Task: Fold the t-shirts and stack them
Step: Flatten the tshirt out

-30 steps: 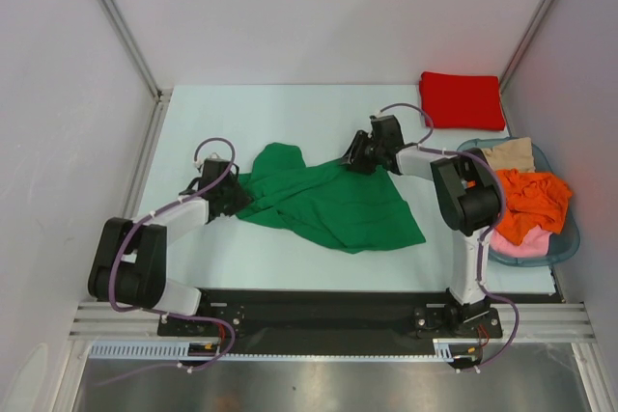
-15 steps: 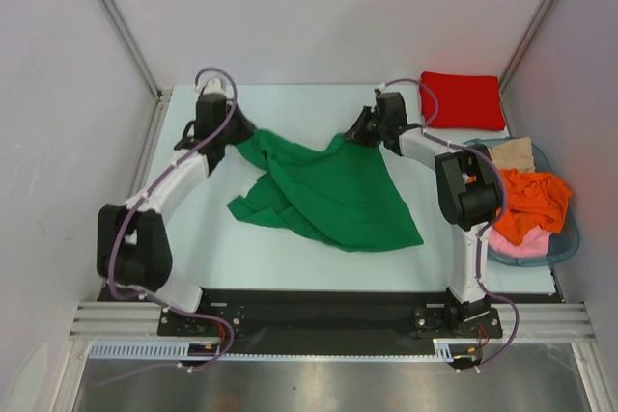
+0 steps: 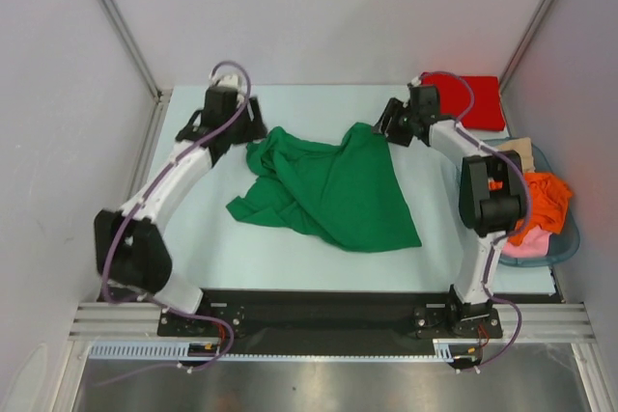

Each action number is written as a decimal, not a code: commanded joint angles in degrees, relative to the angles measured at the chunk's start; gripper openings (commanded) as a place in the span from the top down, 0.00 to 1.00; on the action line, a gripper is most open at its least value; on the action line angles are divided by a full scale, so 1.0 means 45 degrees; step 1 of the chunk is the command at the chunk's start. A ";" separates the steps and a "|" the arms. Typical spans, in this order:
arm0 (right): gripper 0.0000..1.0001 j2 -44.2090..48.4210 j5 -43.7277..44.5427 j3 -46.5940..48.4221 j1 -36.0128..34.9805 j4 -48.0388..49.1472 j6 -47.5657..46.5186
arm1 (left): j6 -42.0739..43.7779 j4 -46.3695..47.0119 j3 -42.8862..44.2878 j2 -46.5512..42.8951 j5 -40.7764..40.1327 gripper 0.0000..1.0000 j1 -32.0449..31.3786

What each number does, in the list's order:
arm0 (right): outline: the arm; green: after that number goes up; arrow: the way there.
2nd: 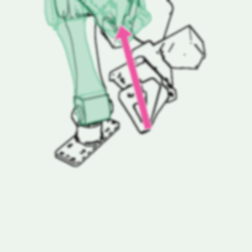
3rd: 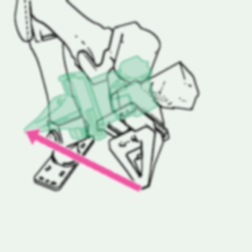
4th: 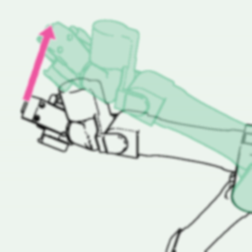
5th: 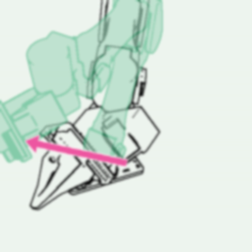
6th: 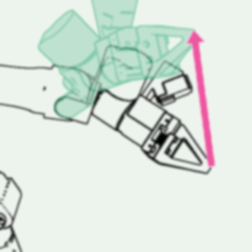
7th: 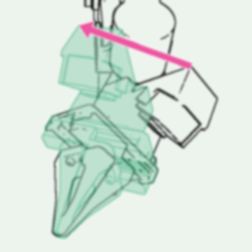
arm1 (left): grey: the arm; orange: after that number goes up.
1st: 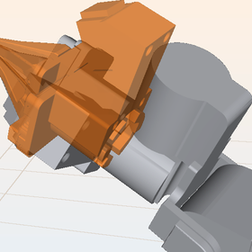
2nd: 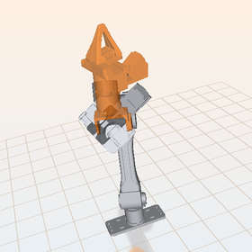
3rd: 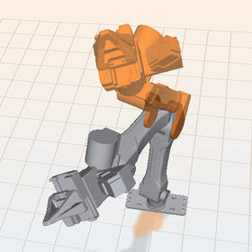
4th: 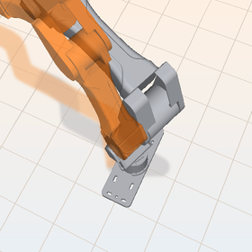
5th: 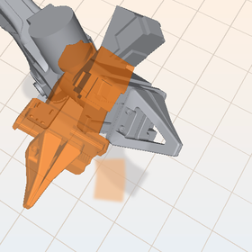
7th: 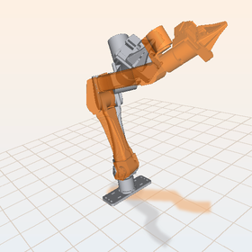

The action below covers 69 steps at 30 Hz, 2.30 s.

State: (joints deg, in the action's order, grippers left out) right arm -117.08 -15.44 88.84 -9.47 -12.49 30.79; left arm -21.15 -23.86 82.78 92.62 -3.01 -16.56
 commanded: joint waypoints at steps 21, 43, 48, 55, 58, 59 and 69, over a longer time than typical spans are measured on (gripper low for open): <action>0.36 1.0254 -0.0787 -0.8140 -0.1333 -0.2243 -0.1119 | -0.1961 0.0106 -0.8045 -0.2380 0.0082 0.58 0.3094; 0.36 1.1271 -0.1139 -0.8218 -0.0746 -0.2400 -0.0845 | -0.1824 0.0321 -0.7225 0.0217 -0.0934 0.60 0.2488; 0.35 1.1349 0.0031 -0.8219 -0.0707 -0.3490 -0.0320 | -0.1766 0.0165 -0.7068 0.0473 -0.1168 0.71 0.2176; 0.34 1.1271 0.1165 -0.7808 -0.0649 -0.4841 -0.0181 | -0.1746 -0.0089 -0.7342 0.0199 -0.1149 0.67 0.2136; 0.34 1.1310 0.1127 -0.7789 -0.0532 -0.4900 -0.0259 | -0.1785 -0.0265 -0.7361 0.0141 -0.1071 0.64 0.2117; 0.34 1.1310 0.1108 -0.7789 -0.0512 -0.4919 -0.0259 | -0.1746 -0.0304 -0.7400 0.0141 -0.1032 0.64 0.2117; 0.31 1.0413 0.2571 -0.8315 -0.0083 -0.6497 0.1478 | -0.1589 -0.0225 -0.7556 -0.0384 -0.1187 1.00 0.2117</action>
State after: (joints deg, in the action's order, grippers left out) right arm -68.40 -7.84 51.24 -10.94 -36.75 33.85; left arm -28.45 -22.57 50.41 92.53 -7.99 -6.76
